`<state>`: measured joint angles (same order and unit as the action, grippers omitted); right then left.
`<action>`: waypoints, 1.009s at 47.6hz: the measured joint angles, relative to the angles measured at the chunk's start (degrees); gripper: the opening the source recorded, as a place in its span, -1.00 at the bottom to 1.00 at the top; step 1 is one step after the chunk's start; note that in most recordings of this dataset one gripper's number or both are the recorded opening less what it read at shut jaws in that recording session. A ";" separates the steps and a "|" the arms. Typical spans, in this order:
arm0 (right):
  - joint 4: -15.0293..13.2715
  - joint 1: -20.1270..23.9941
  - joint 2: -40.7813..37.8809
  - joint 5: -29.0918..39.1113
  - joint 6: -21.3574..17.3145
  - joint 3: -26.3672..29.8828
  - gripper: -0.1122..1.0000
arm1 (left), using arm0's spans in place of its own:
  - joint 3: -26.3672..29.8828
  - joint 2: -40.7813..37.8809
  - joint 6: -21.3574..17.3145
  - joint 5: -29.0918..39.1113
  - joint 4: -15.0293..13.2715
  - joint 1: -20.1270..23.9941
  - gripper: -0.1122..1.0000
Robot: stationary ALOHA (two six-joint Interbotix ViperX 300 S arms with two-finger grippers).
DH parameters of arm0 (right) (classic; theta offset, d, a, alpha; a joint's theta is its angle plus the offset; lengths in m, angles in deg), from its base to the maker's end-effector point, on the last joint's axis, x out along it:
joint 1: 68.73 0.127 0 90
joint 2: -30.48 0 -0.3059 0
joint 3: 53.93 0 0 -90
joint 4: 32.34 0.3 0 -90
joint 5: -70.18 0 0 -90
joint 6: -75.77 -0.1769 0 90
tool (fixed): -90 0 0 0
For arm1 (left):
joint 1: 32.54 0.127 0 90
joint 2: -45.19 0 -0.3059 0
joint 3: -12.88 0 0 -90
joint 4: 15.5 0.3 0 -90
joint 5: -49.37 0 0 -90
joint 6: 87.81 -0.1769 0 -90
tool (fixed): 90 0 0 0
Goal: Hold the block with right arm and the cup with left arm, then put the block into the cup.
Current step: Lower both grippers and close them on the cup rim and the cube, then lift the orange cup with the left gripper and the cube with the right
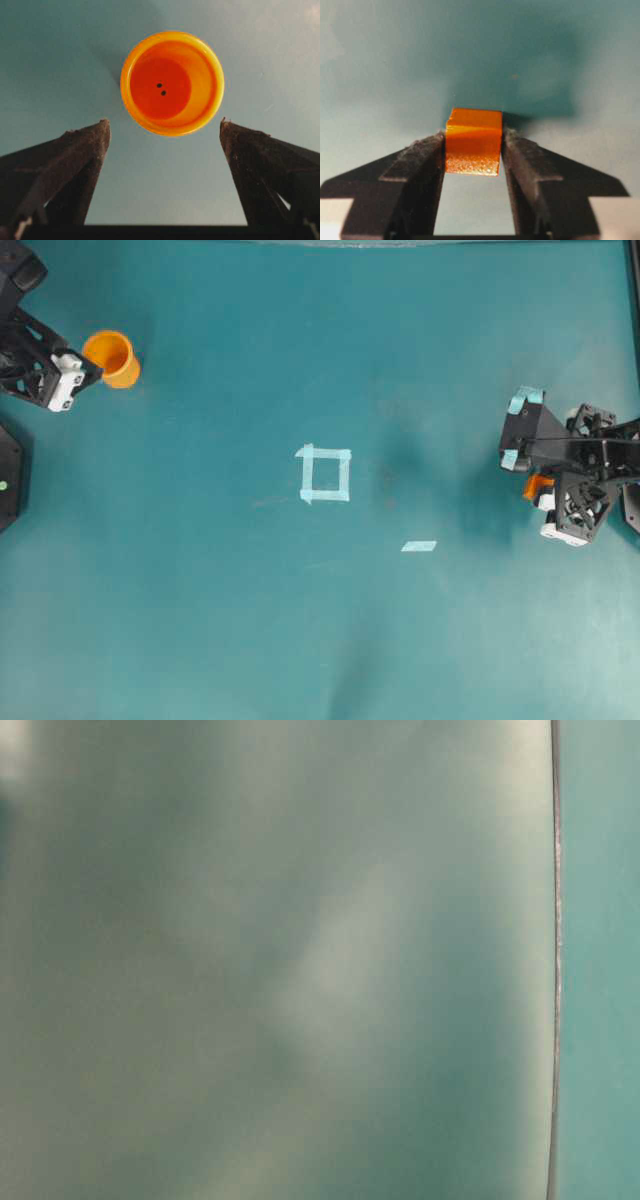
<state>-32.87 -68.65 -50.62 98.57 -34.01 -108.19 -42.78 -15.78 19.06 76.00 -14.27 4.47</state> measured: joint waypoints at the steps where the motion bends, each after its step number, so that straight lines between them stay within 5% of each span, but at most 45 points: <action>1: 0.00 -0.09 -0.09 0.00 0.00 0.09 -0.02 | -0.09 -0.09 0.00 -0.09 0.00 -0.09 0.73; 28: 0.00 0.00 0.00 -0.53 -0.09 1.58 -0.06 | -0.79 -0.88 0.26 0.26 0.00 -4.48 0.73; 48: 0.00 0.00 -0.09 -0.53 -0.09 2.81 -0.06 | 2.02 -16.08 0.00 -2.72 0.26 -4.57 0.73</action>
<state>-32.87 -68.65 -50.71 98.04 -34.10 -105.37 -40.76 -31.86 19.06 73.28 -14.01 -0.10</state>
